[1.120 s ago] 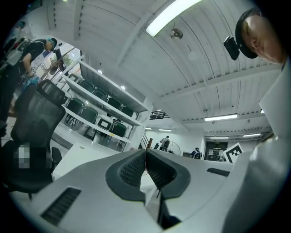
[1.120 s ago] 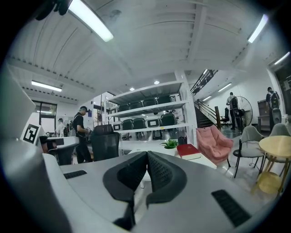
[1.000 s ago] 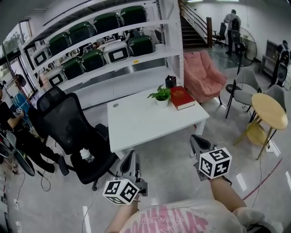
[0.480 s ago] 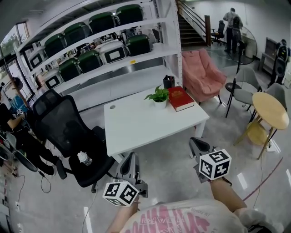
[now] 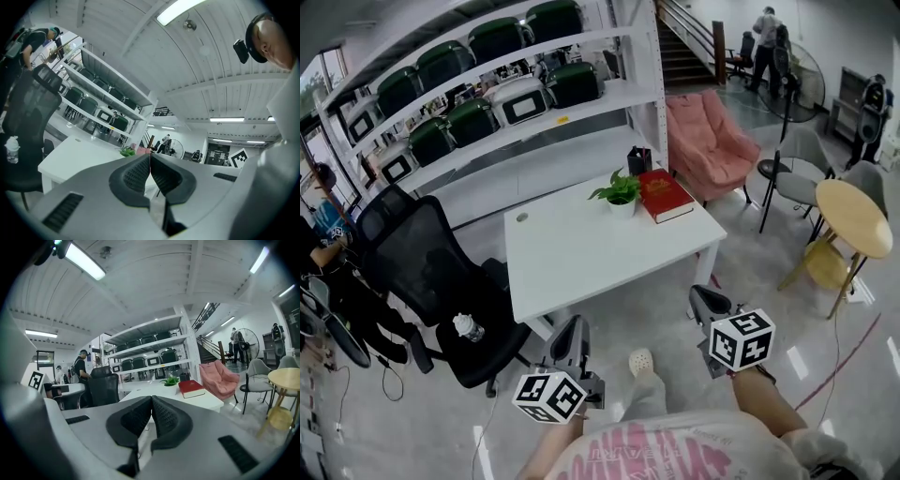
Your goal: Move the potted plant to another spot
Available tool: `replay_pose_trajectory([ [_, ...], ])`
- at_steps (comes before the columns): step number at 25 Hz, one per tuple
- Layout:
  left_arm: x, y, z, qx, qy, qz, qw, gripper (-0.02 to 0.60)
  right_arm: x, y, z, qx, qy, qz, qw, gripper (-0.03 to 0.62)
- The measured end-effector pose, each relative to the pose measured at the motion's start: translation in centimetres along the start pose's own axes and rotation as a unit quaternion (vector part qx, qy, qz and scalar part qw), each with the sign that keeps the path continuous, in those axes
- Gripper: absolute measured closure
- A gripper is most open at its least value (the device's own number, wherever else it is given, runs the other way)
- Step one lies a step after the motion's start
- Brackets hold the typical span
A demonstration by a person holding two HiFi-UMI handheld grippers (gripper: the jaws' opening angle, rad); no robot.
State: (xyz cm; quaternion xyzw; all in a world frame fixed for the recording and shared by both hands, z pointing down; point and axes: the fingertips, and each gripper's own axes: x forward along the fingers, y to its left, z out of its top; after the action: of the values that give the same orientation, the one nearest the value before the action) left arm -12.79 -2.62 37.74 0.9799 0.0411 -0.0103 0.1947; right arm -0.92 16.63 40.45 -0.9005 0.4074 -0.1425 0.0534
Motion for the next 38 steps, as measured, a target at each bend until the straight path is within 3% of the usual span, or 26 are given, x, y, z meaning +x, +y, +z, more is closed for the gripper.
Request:
replay_pose_trajectory([
  [10, 6.3, 1.9, 0.9, 0.0, -0.01, -0.018, 0.9998, 0.557, 4.9, -2.6, 2.1, -0.009, -0.004, -0.002, 1.0, 0.577],
  [21, 18.2, 7.4, 3.2, -0.009, -0.017, -0.026, 0.9995, 0.557, 16.3, -6.6, 6.8, -0.056, 0.003, -0.001, 0.998, 0.577],
  [31, 29.6, 11.5, 7.1, 0.005, -0.015, -0.038, 0.9991, 0.557, 26.2, -10.0, 12.8, -0.015, -0.048, 0.039, 0.998, 0.577],
  [38, 35.8, 16.5, 7.5, -0.004, 0.002, -0.017, 0.9998, 0.557, 34.3, -13.1, 13.6, -0.03, -0.016, 0.034, 0.999, 0.577],
])
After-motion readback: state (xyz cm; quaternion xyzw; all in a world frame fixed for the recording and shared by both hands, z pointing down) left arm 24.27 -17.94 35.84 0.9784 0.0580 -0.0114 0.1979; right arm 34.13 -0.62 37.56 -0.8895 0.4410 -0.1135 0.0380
